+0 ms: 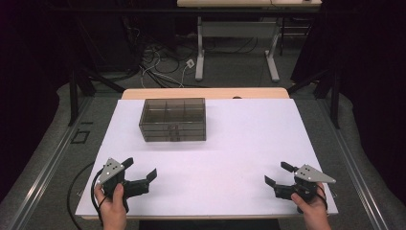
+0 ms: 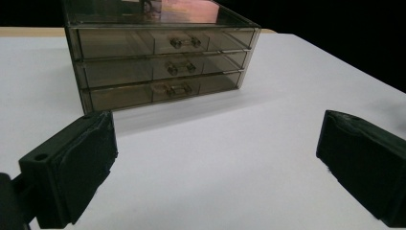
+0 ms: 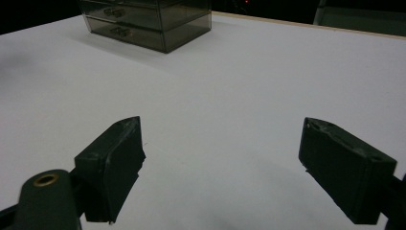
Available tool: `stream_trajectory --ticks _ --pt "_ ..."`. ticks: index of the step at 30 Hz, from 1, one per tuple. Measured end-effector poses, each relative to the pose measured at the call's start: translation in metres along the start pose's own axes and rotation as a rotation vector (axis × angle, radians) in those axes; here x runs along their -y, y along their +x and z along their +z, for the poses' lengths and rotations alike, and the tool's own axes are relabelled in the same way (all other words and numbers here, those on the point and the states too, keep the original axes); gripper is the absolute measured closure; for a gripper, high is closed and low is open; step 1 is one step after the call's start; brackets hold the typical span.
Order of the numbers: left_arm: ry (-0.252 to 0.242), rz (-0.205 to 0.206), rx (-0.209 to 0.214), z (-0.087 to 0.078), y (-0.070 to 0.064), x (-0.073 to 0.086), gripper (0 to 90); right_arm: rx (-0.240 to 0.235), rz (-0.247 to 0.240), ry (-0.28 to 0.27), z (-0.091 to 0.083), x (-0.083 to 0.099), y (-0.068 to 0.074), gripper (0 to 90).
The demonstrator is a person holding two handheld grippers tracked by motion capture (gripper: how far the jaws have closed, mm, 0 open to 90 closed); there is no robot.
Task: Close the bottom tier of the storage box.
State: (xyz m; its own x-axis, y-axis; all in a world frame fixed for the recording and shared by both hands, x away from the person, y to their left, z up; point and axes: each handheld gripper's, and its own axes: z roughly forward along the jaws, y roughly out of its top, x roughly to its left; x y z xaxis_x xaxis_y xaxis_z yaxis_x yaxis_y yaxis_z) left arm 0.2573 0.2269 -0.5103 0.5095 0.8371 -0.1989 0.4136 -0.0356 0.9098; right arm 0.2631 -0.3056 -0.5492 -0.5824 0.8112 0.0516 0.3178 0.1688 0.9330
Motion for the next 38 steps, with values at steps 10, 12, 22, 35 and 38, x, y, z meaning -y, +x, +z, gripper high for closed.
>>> stream_trajectory --ticks 10,12,22,35,38 --pt "0.004 -0.032 0.018 -0.003 0.013 0.020 0.8 0.012 0.010 0.006 0.001 0.001 -0.001 14.7" --pt "0.001 -0.038 0.013 -0.003 0.016 0.022 0.8 0.013 0.011 0.005 0.001 0.001 -0.001 14.7" --pt "0.014 -0.056 -0.010 -0.005 0.026 0.032 0.8 0.015 0.004 0.008 0.000 0.000 -0.003 14.7" --pt "0.037 -0.062 -0.026 -0.001 0.032 0.037 0.8 0.015 0.012 0.012 0.000 0.001 -0.003 14.7" --pt "0.037 -0.059 -0.027 -0.001 0.031 0.037 0.8 0.024 0.010 0.016 -0.001 0.001 -0.004 14.7"
